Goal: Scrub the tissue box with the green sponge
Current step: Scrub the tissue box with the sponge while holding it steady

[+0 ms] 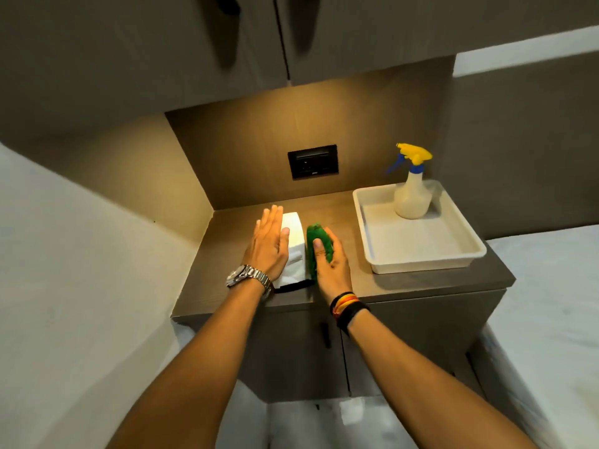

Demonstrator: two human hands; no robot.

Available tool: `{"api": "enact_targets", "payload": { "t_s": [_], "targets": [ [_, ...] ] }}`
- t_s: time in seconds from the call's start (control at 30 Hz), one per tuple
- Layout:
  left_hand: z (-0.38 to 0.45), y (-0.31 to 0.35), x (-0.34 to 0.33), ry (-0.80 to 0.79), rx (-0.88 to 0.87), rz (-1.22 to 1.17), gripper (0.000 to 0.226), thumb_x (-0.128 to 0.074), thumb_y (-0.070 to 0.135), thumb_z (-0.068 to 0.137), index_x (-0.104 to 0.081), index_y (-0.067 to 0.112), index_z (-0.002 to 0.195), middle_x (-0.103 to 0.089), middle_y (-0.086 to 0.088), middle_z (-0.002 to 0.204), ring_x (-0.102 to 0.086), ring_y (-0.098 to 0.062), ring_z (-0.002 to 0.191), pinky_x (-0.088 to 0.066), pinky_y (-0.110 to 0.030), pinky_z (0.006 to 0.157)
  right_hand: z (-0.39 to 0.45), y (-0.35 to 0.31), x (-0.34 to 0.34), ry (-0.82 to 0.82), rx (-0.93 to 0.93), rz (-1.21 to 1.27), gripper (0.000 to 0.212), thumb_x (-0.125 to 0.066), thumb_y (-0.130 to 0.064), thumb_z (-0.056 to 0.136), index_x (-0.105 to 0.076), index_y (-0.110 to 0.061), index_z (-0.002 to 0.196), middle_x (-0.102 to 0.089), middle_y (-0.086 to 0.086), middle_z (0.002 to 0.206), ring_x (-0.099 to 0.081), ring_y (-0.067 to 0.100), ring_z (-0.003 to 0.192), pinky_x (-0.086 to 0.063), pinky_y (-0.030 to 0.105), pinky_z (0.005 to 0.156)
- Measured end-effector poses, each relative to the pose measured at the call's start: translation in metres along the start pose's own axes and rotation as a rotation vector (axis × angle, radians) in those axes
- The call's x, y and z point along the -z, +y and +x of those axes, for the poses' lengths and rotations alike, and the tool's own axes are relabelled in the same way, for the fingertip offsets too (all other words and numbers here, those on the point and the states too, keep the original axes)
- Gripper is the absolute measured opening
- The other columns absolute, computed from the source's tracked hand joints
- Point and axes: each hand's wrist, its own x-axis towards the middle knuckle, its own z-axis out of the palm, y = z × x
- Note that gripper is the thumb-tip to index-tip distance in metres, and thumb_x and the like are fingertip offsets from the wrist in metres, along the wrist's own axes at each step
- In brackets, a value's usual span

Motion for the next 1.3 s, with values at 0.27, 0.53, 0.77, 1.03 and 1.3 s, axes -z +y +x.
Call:
{"api": "enact_targets", "payload": {
  "t_s": [0.27,0.53,0.77,1.03,1.3],
  "targets": [
    [0.004,0.012,-0.016,-0.097,0.061,0.130,0.062,-0.020,0.038,0.096,-0.030,0.010,0.151,-0.028,-0.011,0.159,-0.021,-0.022,0.149,-0.011,-0.038,0.123,-0.008,0.029,0.021,-0.219,-0.059,0.018,0.063,-0.069,-0.012,0.085,-0.043,-0.025,0.141,-0.052,0.000,0.139,-0.052,0.014,0.125,-0.047,0.017,0.096],
    [0.005,0.011,-0.010,-0.120,0.046,0.106,0.060,-0.029,0.038,0.097,-0.033,0.011,0.150,-0.032,-0.010,0.158,-0.029,-0.024,0.146,-0.024,-0.041,0.119,0.017,0.041,0.025,-0.310,-0.021,-0.172,0.075,-0.054,0.002,0.083,-0.037,-0.034,0.146,-0.037,-0.005,0.155,-0.038,0.018,0.139,-0.040,0.039,0.111],
    [0.007,0.004,-0.015,-0.124,0.057,0.098,0.062,-0.027,0.041,0.097,-0.029,0.014,0.152,-0.027,-0.005,0.160,-0.024,-0.020,0.147,-0.020,-0.035,0.119,0.051,0.033,0.018,-0.299,-0.072,-0.087,0.068,-0.050,0.004,0.084,-0.047,-0.034,0.141,-0.046,-0.007,0.150,-0.044,0.021,0.136,-0.048,0.041,0.104],
    [0.006,0.001,-0.020,-0.048,0.054,0.084,0.058,-0.027,0.039,0.098,-0.033,0.017,0.151,-0.030,-0.001,0.158,-0.024,-0.009,0.143,-0.021,-0.038,0.121,0.023,0.048,0.018,-0.324,0.034,-0.069,0.086,-0.046,0.010,0.081,-0.034,-0.052,0.140,-0.033,-0.020,0.154,-0.030,0.006,0.143,-0.039,0.035,0.112],
    [0.006,0.002,-0.020,-0.049,0.036,0.090,0.057,-0.027,0.038,0.099,-0.030,0.017,0.152,-0.029,-0.001,0.159,-0.021,-0.004,0.141,-0.016,-0.031,0.119,0.081,0.033,0.013,-0.344,-0.072,-0.014,0.069,-0.047,0.009,0.083,-0.050,-0.029,0.140,-0.046,-0.004,0.149,-0.041,0.020,0.138,-0.042,0.040,0.110]
  ]
}}
